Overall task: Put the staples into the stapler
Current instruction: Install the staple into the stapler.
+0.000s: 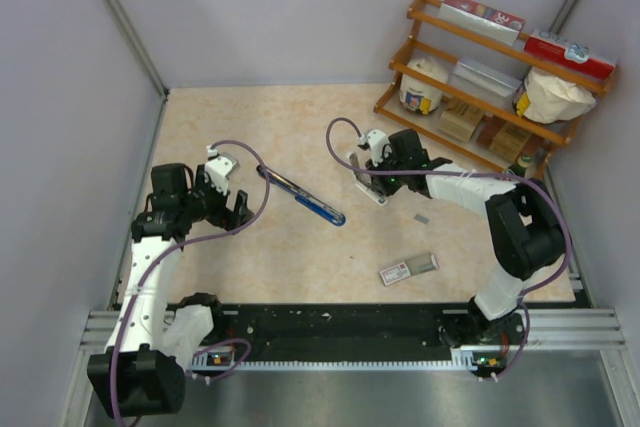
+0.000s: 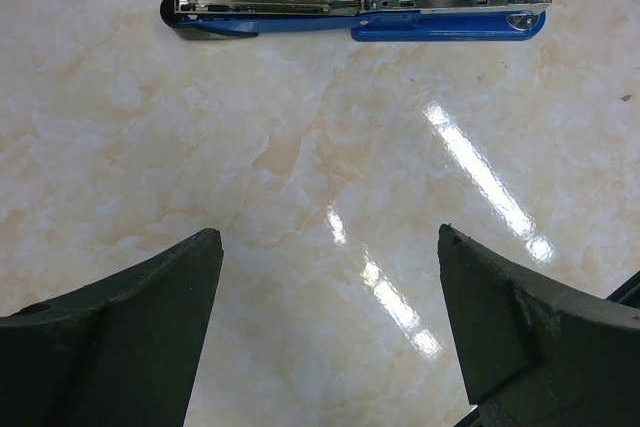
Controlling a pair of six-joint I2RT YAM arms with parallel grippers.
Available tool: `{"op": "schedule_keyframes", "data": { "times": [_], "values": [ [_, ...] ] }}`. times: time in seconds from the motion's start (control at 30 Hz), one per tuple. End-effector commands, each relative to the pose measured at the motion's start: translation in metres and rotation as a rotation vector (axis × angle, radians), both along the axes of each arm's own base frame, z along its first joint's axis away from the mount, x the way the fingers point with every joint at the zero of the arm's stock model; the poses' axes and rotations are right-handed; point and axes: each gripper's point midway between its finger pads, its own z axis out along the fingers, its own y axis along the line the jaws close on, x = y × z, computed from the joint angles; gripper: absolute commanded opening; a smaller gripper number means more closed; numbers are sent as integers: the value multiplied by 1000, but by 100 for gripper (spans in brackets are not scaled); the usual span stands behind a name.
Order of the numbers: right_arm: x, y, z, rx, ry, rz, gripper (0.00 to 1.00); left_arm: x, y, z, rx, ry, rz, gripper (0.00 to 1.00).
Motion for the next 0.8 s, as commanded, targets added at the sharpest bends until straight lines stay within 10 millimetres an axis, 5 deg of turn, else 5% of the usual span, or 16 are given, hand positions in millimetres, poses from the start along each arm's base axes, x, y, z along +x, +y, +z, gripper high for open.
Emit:
{"op": "schedule_keyframes", "data": {
  "times": [0.0, 0.77],
  "values": [
    [12, 2, 27, 45, -86, 4, 14, 4, -2, 7, -17, -39, -6, 92],
    [13, 0, 21, 24, -59, 16, 14, 3, -2, 8, -18, -40, -10, 92]
  ]
}}
